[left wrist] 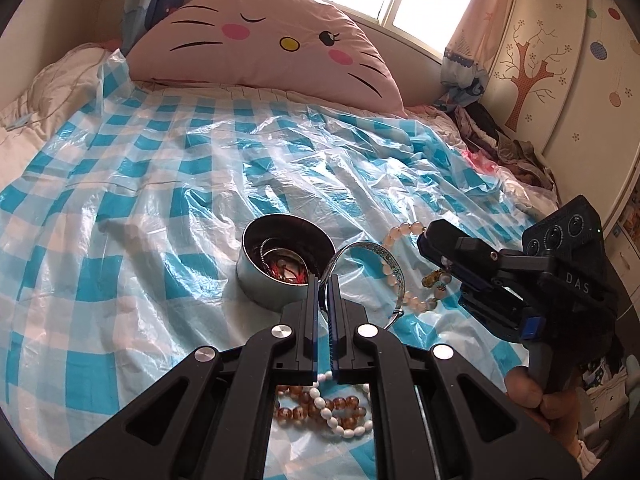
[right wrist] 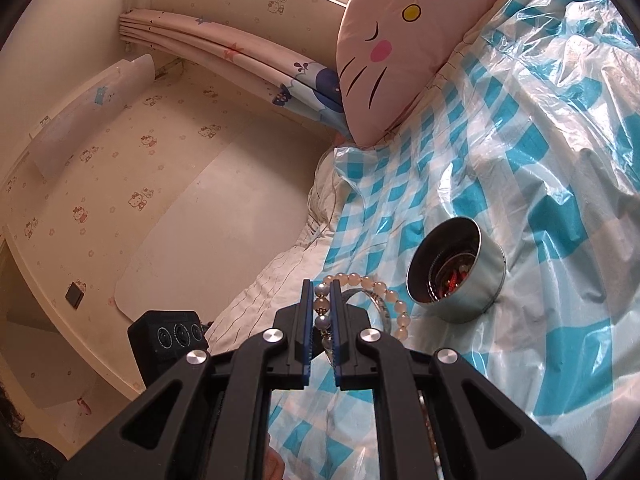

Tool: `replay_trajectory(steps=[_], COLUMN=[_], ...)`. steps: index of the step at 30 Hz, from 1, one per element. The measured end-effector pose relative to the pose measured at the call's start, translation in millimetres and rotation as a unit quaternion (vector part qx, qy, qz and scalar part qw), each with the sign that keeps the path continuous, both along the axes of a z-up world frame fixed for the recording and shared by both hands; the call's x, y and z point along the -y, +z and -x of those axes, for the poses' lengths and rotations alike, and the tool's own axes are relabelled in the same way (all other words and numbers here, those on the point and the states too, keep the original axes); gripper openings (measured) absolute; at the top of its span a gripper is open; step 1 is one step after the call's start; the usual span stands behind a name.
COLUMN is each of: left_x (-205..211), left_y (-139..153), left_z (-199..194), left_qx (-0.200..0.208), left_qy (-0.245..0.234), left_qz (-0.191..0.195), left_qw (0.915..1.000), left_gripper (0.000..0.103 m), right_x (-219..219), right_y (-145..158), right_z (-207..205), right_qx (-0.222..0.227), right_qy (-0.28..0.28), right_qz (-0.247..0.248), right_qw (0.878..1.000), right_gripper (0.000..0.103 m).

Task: Organize jewelry
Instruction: 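Open the right tool over the tin while the left tool releases its bangle inside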

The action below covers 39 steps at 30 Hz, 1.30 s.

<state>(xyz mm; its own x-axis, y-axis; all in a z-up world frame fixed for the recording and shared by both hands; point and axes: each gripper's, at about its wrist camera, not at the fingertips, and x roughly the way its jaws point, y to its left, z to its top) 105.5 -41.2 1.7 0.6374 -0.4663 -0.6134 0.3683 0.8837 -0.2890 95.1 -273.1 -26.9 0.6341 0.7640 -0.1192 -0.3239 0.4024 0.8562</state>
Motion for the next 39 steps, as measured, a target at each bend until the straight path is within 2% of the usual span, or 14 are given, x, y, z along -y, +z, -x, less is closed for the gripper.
replay_trajectory(steps=[8, 18, 26, 28, 30, 34, 38, 39], left_x=[3, 11, 16, 11, 7, 1, -7, -10], left_y=[-13, -27, -40, -38, -37, -38, -38, -39], left_z=[-37, -71, -87, -86, -86, -84, -77, -75], left_qx=[-0.018, -0.034, -0.053, -0.05, -0.05, -0.056, -0.062, -0.066], left_qy=[0.026, 0.041, 0.059, 0.067, 0.072, 0.08, 0.084, 0.084], left_qz=[0.008, 0.007, -0.025, -0.021, -0.019, -0.022, -0.025, -0.026], left_qw=[0.9995, 0.9985, 0.9965, 0.9963, 0.9959, 0.995, 0.9942, 0.9939], left_gripper=[0.004, 0.004, 0.006, 0.006, 0.006, 0.009, 0.012, 0.018], right_x=[-3, -14, -37, -36, -30, -19, -11, -10], right_y=[-5, -17, -29, -30, -28, -31, -27, -24], right_z=[-37, -72, -98, -95, -91, -83, -68, -63], right_qx=[-0.005, -0.022, -0.052, -0.05, -0.047, -0.057, -0.064, -0.064], right_qy=[-0.019, -0.015, -0.007, -0.009, -0.021, -0.034, -0.042, -0.044], right_qz=[0.0, 0.033, 0.102, 0.104, 0.105, 0.097, 0.117, 0.126], right_qw=[1.0, 0.999, 0.993, 0.993, 0.993, 0.993, 0.99, 0.989], right_gripper=[0.009, 0.009, 0.013, 0.016, 0.032, 0.036, 0.051, 0.053])
